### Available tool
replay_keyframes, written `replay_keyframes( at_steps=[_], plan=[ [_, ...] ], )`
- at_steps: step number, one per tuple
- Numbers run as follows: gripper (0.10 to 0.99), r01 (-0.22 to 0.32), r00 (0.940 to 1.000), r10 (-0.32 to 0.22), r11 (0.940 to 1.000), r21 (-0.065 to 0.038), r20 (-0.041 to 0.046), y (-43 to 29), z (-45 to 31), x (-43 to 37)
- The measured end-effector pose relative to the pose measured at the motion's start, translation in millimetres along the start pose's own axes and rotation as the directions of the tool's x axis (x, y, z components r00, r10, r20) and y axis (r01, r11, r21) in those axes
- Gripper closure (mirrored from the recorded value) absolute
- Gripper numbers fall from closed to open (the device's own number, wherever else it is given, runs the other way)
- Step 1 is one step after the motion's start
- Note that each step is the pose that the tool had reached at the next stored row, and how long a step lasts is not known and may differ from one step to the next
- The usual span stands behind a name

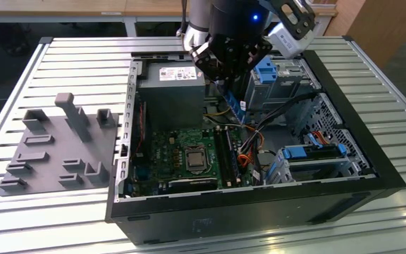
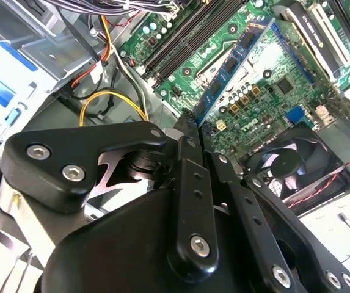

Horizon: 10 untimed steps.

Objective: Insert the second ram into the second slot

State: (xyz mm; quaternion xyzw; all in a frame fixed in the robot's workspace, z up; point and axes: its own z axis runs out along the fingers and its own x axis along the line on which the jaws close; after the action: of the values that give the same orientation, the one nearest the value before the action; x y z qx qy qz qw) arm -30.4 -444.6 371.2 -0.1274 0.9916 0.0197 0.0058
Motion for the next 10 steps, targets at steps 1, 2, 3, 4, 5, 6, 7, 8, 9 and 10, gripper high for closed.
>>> replay_keyframes(
  at_steps=[1,2,3,4,5,6,7,8,9,10],
  plan=[
    [0.949,-0.004,1.0000,0.004,1.0000,0.000,0.0002,0.0,0.2,0.0],
    [0.949,-0.009,1.0000,0.009,1.0000,0.000,0.0002,-0.3,0.6,0.2],
    [0.949,-0.012,0.9999,0.012,0.9999,0.000,0.0000,-0.6,1.1,0.3],
    [0.949,-0.015,0.9999,0.015,0.9999,0.000,-0.0001,-1.0,1.5,0.3],
    [0.949,-0.017,0.9999,0.017,0.9999,0.000,-0.0001,-1.3,2.0,0.4],
    [0.949,-0.018,0.9998,0.018,0.9998,0.000,-0.0001,-1.4,2.4,0.4],
    [0.949,-0.020,0.9998,0.020,0.9998,0.000,-0.0001,-1.4,2.7,0.4],
    [0.949,-0.025,0.9997,0.025,0.9997,0.001,0.0000,-1.4,2.9,0.4],
    [0.949,-0.036,0.9994,0.036,0.9994,0.001,0.0004,-1.5,3.2,0.3],
    [0.949,-0.051,0.9987,0.051,0.9987,0.002,0.0010,-1.5,3.6,0.4]
  ],
)
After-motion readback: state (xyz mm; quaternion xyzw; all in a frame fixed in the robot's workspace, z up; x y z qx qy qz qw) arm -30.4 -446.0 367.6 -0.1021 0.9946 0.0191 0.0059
